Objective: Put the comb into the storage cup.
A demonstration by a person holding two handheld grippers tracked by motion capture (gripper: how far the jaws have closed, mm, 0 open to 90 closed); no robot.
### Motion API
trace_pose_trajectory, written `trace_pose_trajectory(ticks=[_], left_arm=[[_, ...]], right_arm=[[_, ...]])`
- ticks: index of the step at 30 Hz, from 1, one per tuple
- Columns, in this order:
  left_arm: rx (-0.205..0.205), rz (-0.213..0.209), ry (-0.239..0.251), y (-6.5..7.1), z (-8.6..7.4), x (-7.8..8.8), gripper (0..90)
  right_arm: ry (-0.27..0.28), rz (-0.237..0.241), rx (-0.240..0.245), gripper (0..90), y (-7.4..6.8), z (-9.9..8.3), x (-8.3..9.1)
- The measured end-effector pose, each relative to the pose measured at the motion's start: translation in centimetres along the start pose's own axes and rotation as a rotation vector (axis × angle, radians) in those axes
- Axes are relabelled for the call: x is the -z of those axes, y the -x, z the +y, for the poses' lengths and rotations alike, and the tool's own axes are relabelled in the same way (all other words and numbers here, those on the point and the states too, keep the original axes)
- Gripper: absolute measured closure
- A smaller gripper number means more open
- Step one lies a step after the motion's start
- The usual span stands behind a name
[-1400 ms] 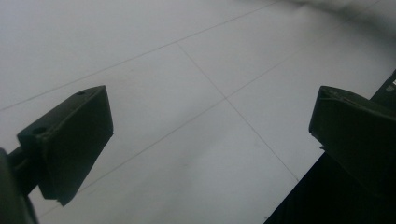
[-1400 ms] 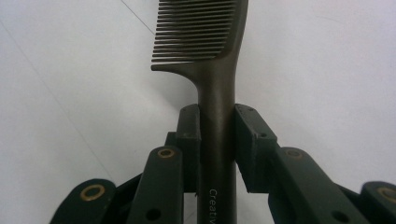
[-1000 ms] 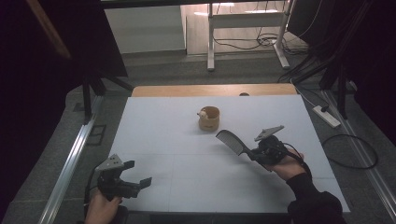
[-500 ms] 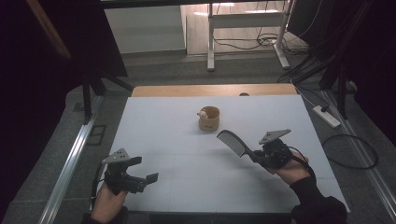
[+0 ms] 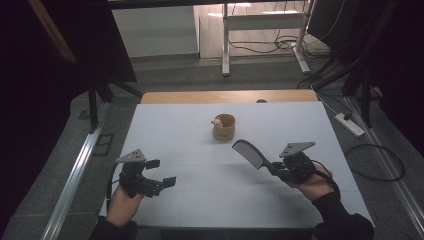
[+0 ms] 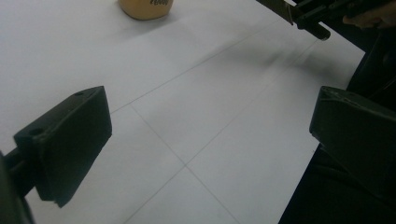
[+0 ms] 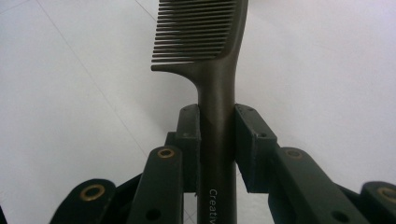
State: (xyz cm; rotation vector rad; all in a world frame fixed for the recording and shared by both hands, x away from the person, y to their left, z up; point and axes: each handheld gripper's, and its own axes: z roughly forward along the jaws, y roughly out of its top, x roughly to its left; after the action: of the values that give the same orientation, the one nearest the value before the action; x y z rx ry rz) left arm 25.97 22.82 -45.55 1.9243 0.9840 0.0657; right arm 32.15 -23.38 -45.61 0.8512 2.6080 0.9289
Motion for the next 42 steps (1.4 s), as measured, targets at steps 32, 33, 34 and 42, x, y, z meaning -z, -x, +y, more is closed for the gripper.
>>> trace_pose_trajectory(ticks=[32,33,34,42], left_arm=[[-0.047,-0.061,-0.02,-0.2,4.9,-3.2,0.0],[-0.048,-0.063,-0.019,-0.3,5.1,-3.3,0.0],[-0.049,-0.065,-0.017,-0.3,5.2,-3.3,0.0],[-0.051,-0.094,-0.018,-0.3,6.3,-4.0,0.0]], right_arm=[[0.047,0.005,0.041,72.2,-1.5,0.0,0.9],[0.046,0.004,0.042,72.3,-1.5,0.0,0.9],[0.048,0.005,0.043,72.2,-1.6,0.1,0.9],[0.055,0.01,0.054,72.2,-1.8,0.2,0.9]])
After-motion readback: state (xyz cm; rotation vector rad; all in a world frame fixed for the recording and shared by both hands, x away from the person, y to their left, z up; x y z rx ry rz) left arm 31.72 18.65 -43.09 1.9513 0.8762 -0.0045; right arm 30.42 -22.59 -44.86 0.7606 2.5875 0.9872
